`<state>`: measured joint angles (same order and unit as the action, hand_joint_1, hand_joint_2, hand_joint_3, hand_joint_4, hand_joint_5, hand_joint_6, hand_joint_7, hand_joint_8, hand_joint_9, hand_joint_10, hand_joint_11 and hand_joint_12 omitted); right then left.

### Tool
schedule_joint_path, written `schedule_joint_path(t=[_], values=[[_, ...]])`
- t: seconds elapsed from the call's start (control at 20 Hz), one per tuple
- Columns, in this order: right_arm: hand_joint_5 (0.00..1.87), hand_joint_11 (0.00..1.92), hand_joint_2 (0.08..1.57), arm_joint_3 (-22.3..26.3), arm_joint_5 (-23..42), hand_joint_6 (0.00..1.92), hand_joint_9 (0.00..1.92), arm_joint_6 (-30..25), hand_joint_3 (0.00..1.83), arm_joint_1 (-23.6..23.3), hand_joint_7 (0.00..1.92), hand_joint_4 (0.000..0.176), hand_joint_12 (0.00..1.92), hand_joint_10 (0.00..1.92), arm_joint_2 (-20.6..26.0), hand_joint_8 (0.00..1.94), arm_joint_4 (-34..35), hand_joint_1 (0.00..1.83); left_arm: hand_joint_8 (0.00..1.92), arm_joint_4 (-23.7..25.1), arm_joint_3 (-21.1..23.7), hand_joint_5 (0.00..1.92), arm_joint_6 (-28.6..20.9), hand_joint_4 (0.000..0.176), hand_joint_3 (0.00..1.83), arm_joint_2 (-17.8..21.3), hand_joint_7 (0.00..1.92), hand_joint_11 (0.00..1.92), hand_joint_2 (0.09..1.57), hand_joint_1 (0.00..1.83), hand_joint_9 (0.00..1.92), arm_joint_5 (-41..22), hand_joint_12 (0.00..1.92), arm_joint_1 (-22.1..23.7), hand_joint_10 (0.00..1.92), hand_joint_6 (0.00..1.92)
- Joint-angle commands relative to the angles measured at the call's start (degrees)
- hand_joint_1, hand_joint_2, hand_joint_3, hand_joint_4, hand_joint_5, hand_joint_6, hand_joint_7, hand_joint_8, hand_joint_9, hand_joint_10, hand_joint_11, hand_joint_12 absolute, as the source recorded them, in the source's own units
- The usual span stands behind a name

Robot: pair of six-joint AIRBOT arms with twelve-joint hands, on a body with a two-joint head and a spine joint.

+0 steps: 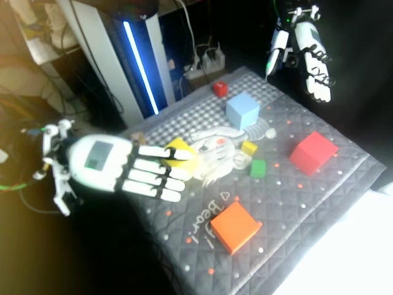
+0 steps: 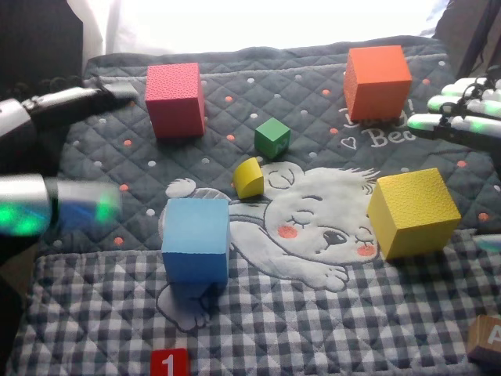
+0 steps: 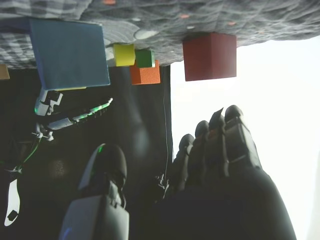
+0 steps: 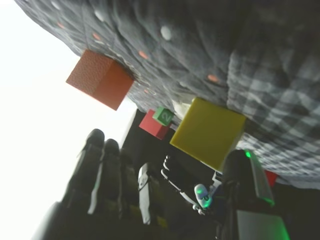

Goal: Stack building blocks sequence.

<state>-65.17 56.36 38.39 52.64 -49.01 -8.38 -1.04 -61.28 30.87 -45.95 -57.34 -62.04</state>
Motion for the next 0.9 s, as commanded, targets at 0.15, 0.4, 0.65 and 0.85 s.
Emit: schedule_joint_path(t=[0.15, 0.4, 0.65, 0.85], values=[[0.17, 0.13, 0.97, -0.06, 8.55, 0.00, 0.21, -0.21, 0.00, -0.84, 0.22, 0.138, 0.22, 0.00, 1.40, 0.00, 2.63, 0.65, 0.00, 7.71, 0.40, 0.44, -2.05, 0.108, 0.00, -0.19, 0.36, 0.00, 0.82, 0.86, 0.28, -3.76, 0.90, 6.93, 0.02, 0.01], [0.18, 0.06, 0.99, -0.01, 9.41, 0.01, 0.20, -0.04, 0.01, -0.84, 0.22, 0.167, 0.19, 0.00, 1.68, 0.00, 3.07, 0.57, 0.01, 24.26, 0.84, 0.32, -4.21, 0.176, 0.00, -2.26, 0.22, 0.00, 0.79, 0.69, 0.20, 5.53, 1.00, 18.23, 0.00, 0.01], [0.19, 0.11, 1.02, 0.03, 9.67, 0.01, 0.18, -0.04, 0.01, -0.84, 0.22, 0.117, 0.18, 0.00, 1.98, 0.00, 3.18, 0.72, 0.00, 35.91, 0.42, 0.37, -6.91, 0.176, 0.00, -4.58, 0.26, 0.01, 0.77, 0.77, 0.26, 16.10, 1.23, 22.00, 0.01, 0.00], [0.23, 0.10, 1.03, 0.07, 9.72, 0.01, 0.19, -0.04, 0.01, -0.84, 0.24, 0.114, 0.17, 0.00, 1.99, 0.01, 3.23, 0.75, 0.00, 39.64, -0.13, 0.38, -6.92, 0.176, 0.01, -6.18, 0.27, 0.00, 0.85, 0.74, 0.27, 20.92, 1.15, 22.63, 0.00, 0.00]])
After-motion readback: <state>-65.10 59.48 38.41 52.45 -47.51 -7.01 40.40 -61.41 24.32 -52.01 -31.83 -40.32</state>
